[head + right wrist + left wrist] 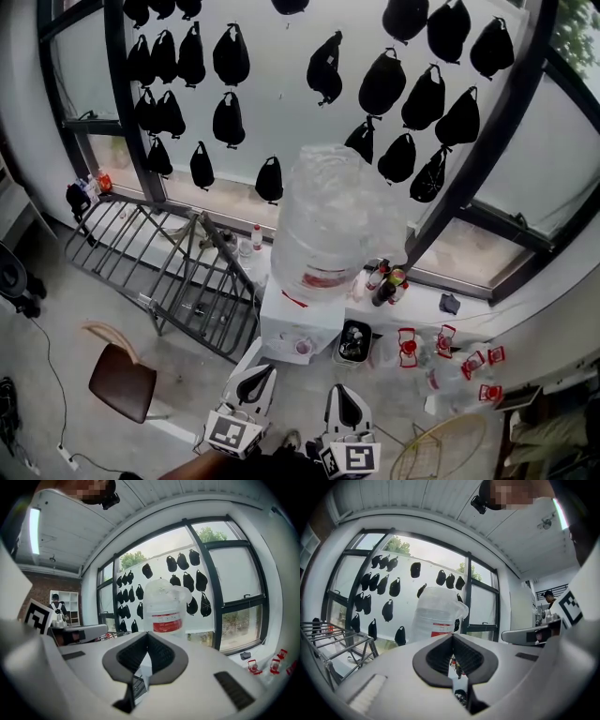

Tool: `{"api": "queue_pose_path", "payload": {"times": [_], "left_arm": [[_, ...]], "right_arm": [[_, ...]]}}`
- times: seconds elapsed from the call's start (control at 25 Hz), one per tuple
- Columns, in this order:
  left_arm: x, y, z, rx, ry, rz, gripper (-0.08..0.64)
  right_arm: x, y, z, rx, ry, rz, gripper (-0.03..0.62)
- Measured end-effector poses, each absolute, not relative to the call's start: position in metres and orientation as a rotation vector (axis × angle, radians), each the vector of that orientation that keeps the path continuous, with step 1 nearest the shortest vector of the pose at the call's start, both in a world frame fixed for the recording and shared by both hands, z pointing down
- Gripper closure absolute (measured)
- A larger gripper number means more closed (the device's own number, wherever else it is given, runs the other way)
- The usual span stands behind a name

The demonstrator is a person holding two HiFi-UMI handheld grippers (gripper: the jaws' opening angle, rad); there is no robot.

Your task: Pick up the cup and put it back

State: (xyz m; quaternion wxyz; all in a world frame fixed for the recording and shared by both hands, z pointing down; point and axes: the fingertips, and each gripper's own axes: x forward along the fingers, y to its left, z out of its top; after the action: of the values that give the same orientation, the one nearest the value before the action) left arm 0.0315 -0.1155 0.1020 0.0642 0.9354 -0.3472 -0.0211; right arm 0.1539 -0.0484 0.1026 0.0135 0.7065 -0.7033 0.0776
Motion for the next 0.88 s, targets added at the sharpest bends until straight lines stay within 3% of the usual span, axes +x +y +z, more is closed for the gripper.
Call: {"api": "queue_pose_path", "payload": {"times": [0.88], "left_arm": [[0.030, -0.102, 0.094, 2.815, -1.033, -0.069, 0.554]], "right_arm": [[0.145, -0.033, 0.100, 2.198, -2.198, 0.228, 0.598]]}}
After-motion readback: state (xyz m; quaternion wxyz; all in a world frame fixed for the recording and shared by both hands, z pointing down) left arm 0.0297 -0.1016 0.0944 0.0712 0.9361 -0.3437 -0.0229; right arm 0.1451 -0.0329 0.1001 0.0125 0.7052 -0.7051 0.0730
